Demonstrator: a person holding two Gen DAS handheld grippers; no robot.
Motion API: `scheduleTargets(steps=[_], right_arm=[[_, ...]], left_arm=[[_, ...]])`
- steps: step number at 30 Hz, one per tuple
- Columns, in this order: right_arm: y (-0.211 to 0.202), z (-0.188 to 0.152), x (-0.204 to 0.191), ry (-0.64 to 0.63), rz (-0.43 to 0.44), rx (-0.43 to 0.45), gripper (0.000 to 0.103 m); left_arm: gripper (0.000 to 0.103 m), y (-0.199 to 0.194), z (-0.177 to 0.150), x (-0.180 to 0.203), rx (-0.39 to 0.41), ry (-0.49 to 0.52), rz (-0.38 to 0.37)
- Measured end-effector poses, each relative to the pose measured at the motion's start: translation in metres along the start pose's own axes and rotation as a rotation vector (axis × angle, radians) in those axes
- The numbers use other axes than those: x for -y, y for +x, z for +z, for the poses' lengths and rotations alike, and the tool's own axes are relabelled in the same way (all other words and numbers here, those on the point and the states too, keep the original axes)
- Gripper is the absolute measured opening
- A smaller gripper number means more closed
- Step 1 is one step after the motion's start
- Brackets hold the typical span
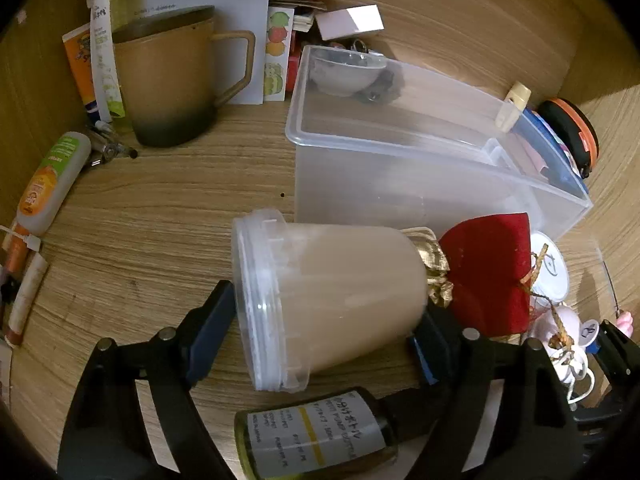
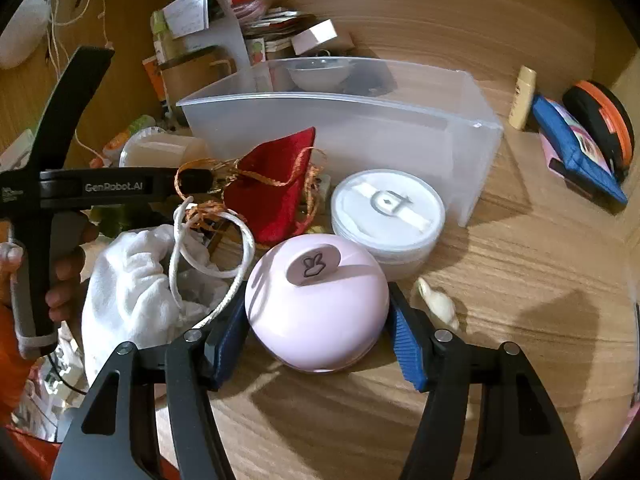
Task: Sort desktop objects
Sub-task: 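Lift both held items and carry them over the clear plastic bin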
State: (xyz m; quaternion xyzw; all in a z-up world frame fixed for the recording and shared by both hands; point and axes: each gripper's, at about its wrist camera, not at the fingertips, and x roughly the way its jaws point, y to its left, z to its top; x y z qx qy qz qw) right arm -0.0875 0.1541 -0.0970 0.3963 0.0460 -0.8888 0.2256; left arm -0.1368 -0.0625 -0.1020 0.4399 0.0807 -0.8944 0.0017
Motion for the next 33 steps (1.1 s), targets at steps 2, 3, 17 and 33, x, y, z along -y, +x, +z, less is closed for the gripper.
scheduleTargets(steps=[2,3,17,33], right_arm=[[-0.006,-0.004,0.002,0.01,0.003,0.008,0.06],[-0.009,-0.006,0.003,0.014,0.002,0.014,0.06],[-0.053,-0.012,0.051,0.105,-0.024,0.091,0.06],[-0.088,0.023,0.067,0.12,-0.001,0.195,0.06]], left_arm=[[0.083,0.0,0.0,0.0,0.002,-0.001,0.001],[0.083,-0.001,0.0,0.0,0.003,-0.003,0.0],[0.079,-0.021,-0.002,-0.008,0.056,-0.029,-0.007],[0.067,-0.055,0.008,-0.01,0.125,-0.002,-0.042]])
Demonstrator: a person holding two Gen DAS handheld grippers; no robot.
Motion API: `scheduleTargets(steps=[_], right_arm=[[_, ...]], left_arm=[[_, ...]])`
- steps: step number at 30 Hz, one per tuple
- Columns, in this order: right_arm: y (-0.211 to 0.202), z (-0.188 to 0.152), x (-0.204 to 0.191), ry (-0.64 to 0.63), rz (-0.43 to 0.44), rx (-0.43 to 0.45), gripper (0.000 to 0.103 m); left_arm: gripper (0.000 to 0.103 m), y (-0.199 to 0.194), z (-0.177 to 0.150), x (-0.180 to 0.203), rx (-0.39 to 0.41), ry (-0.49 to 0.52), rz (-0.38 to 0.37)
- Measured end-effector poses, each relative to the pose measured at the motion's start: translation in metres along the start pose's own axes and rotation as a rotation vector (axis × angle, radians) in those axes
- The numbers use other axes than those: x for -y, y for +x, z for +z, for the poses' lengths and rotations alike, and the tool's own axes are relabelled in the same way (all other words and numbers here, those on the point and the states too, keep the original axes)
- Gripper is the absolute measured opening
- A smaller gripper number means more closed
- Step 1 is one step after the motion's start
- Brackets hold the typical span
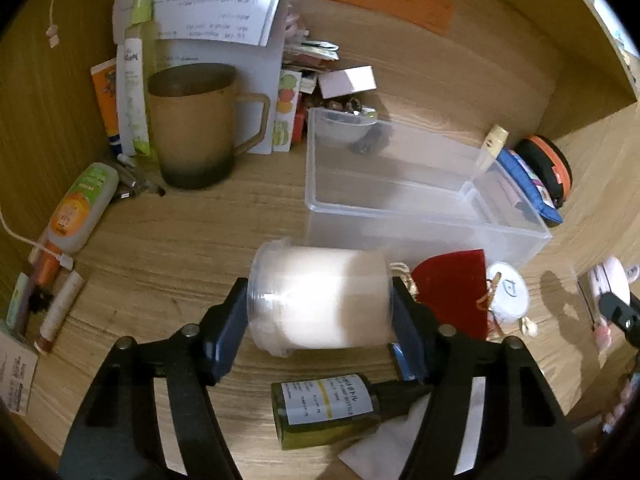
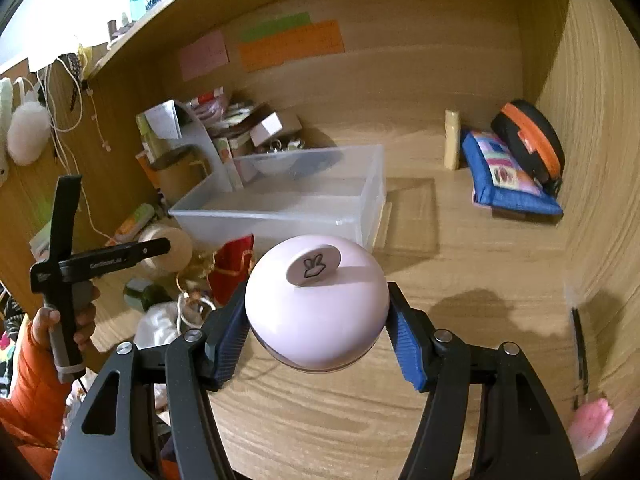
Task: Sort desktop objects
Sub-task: 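Lift both held items and carry them over the clear plastic bin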
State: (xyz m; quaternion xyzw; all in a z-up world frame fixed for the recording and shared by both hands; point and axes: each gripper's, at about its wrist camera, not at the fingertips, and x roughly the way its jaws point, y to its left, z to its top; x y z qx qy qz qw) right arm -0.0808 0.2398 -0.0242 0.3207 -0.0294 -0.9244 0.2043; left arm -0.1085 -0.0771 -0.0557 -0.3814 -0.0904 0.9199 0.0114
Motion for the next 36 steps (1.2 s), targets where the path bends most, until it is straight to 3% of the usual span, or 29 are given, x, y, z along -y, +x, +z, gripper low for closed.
scheduleTargets(steps=[5,22,36], right_arm=[[0.001,0.009,-0.008,-0.023,0.012,0.014,0.06],[0.007,0.052,-0.022,-0.072,0.047,0.071,0.06],[0.033,0.096,-0.021,-0.119,0.027,0.063,0.06]], left_arm=[[0.066,-0.001,0.0,-0.002,-0.004,-0.001,0.005],[0.066,-0.058,0.036,0.003,0.151,0.042,0.014],[0.066,-0.062,0.079,0.015,0.166,0.116,0.02]])
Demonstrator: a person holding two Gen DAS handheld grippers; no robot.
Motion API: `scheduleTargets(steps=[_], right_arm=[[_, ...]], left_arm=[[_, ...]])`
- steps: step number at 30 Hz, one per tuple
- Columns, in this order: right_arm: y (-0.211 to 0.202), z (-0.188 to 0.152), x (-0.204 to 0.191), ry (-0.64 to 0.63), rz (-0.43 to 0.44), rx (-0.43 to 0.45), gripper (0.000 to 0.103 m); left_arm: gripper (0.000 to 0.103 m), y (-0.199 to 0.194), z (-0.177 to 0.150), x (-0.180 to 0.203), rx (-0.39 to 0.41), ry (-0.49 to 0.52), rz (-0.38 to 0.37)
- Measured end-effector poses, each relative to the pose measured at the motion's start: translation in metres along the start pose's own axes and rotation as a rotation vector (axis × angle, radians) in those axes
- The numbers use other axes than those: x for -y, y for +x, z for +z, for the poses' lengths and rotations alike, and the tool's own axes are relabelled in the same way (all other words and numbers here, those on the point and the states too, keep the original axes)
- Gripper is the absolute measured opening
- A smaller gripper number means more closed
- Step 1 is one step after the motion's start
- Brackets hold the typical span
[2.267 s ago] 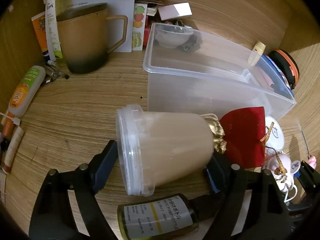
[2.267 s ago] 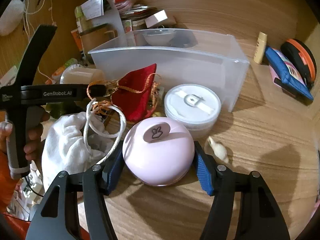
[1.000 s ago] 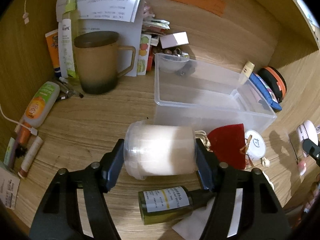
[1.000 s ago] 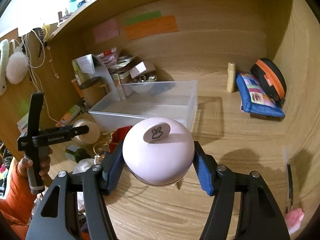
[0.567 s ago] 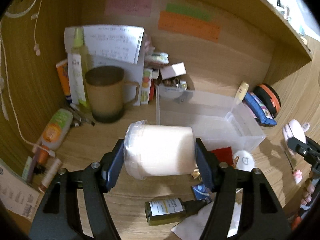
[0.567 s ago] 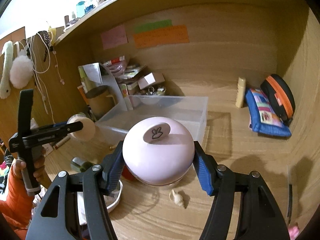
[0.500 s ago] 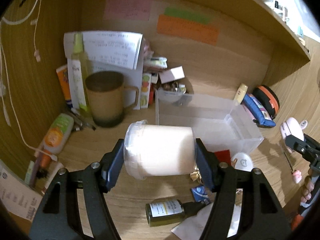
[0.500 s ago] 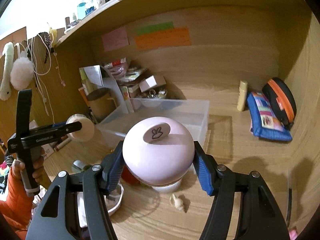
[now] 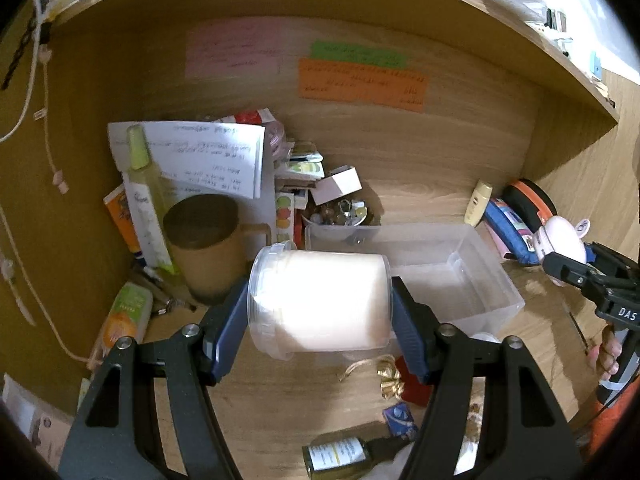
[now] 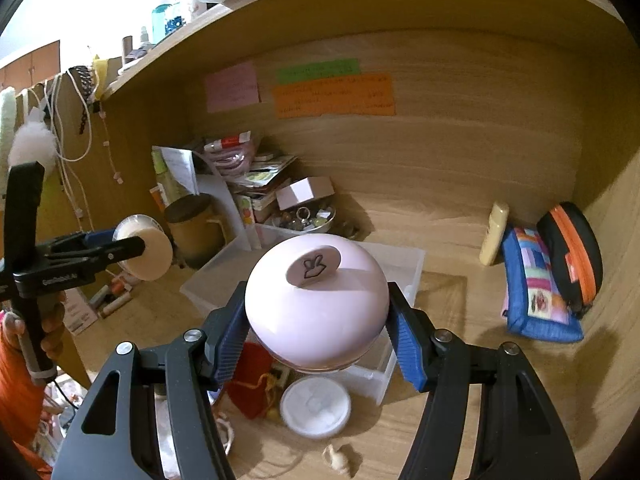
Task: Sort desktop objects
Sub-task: 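Lift both held items and carry them over the clear plastic bin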
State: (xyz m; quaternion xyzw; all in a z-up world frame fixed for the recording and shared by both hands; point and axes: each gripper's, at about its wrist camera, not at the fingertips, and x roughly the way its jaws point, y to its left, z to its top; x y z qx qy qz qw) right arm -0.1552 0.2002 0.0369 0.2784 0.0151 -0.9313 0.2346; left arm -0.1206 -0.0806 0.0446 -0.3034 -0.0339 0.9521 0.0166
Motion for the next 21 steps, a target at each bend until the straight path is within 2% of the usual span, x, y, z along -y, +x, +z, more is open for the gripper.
scheduleTargets(steps=[10,21], right_arm=[[0.038,0.016,0.011,-0.011,0.003,-0.051,0.06],[0.091,0.019,0.02,-0.044,0.003,-0.144,0.06]], left_arm=[[0.066,0.036,0.025,0.014,-0.036,0.031,-0.029],[0.066,0.089,0.034,0.028,-0.121,0.061,-0.073]])
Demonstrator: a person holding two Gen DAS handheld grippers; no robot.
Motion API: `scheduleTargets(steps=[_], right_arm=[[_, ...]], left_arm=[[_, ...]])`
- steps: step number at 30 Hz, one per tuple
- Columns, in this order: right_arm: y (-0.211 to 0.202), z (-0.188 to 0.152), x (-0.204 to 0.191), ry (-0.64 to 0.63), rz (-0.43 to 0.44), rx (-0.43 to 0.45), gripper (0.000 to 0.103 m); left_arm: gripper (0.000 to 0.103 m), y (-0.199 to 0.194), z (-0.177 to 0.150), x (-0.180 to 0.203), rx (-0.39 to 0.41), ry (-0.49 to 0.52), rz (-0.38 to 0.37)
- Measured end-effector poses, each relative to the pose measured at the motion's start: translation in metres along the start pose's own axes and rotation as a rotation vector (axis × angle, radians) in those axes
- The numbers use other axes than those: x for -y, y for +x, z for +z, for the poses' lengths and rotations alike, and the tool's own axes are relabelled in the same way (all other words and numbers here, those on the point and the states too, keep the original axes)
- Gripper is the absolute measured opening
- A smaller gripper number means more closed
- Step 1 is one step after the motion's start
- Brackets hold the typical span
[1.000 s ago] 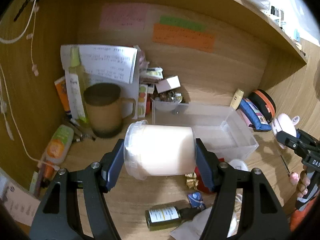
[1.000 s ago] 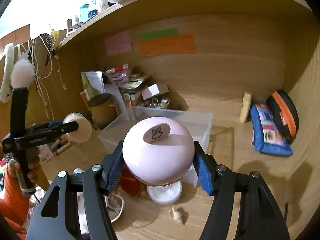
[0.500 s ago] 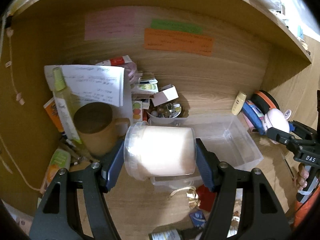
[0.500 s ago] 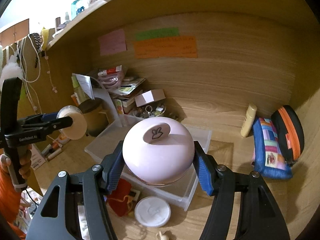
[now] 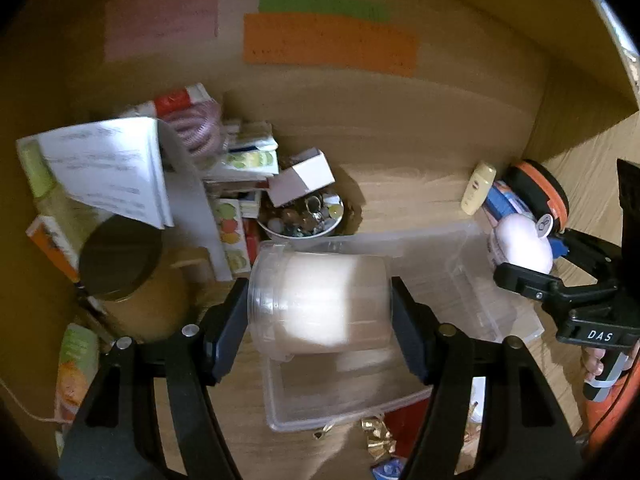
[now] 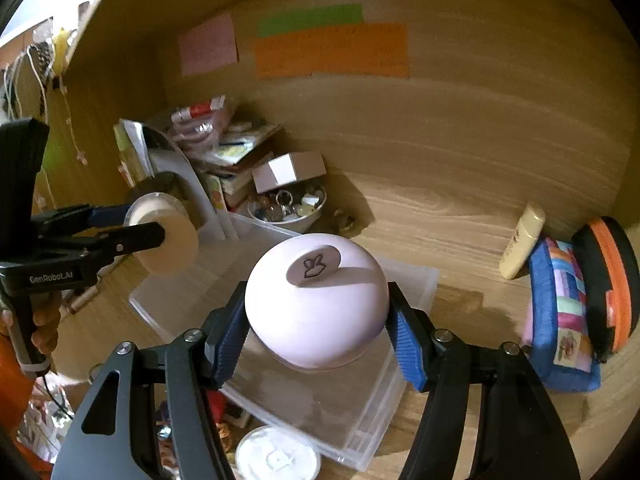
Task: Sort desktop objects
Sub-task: 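Lift both held items and carry them over the clear plastic bin, then lower the tub and pink container into the bin and open both tools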
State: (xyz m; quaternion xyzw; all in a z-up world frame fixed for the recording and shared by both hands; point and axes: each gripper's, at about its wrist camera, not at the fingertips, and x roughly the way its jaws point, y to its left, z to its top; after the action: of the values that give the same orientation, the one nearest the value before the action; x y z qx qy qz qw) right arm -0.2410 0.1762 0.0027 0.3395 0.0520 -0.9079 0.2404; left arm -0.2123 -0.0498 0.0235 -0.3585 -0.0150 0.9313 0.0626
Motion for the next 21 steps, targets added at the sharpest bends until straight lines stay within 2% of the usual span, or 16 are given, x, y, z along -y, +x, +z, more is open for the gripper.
scheduleTargets(steps=[11,21], right_arm=[[0.044,0.0,0.002,-0.066,-0.003,-0.115,0.06],[0.078,-0.005,-0.001,-0.142,-0.042,-0.24,0.06]], left_arm=[[0.066,0.047,-0.001,0.012,-0.111,0.058,-0.025],[0.066,0.078,-0.008,0.024,-0.207,0.105,-0.055]])
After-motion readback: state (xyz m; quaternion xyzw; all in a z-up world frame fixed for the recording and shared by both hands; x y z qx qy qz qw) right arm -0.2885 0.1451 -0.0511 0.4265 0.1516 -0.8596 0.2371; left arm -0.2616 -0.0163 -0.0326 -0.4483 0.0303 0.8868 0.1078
